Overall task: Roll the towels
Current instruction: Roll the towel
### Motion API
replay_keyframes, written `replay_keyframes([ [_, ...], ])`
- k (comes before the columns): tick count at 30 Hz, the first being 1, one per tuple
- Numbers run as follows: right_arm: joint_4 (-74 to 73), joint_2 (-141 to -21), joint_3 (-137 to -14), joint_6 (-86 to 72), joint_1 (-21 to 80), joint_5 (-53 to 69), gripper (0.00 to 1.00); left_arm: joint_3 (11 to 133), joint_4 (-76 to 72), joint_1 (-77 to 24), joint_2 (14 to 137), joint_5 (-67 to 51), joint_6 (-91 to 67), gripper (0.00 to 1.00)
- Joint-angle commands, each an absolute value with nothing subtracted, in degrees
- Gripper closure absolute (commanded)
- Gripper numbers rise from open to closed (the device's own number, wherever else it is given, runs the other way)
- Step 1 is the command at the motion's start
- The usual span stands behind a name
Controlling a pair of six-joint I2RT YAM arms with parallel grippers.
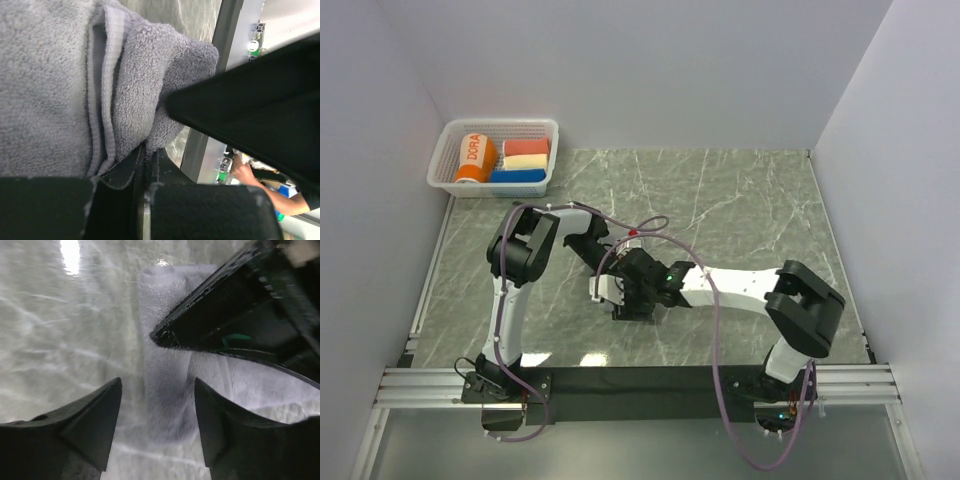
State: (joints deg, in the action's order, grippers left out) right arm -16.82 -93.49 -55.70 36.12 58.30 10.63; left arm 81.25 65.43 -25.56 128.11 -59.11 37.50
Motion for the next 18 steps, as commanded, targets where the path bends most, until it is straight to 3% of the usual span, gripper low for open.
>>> replay_keyframes([
  [1,-9.94,-97.63,-55.46,37.27,58.62,8.61,0.36,79.02,59.94,-23.91,131.75,-43.33,42.36,0.97],
  [2,-9.84,-98.43,-55.55,37.18,58.62,8.70,0.39,78.75,60.03,-23.30,131.57,-43.24,42.62,0.97],
  [5,-10.19,-100.89,-56.69,36.48,58.62,10.62,0.60,76.91,60.12,-21.80,130.52,-42.98,43.06,0.97],
  [9,-13.09,-103.09,-59.93,32.97,58.45,17.21,1.00,74.71,59.07,-20.04,128.50,-43.15,43.15,0.98],
  [13,-18.98,-104.41,-61.96,30.85,57.31,25.83,1.00,72.07,56.52,-18.20,122.53,-45.52,41.84,0.76],
  [18,-23.02,-105.99,-62.40,29.54,56.69,31.90,1.00,71.54,56.60,-14.16,116.82,-47.72,40.52,0.63],
])
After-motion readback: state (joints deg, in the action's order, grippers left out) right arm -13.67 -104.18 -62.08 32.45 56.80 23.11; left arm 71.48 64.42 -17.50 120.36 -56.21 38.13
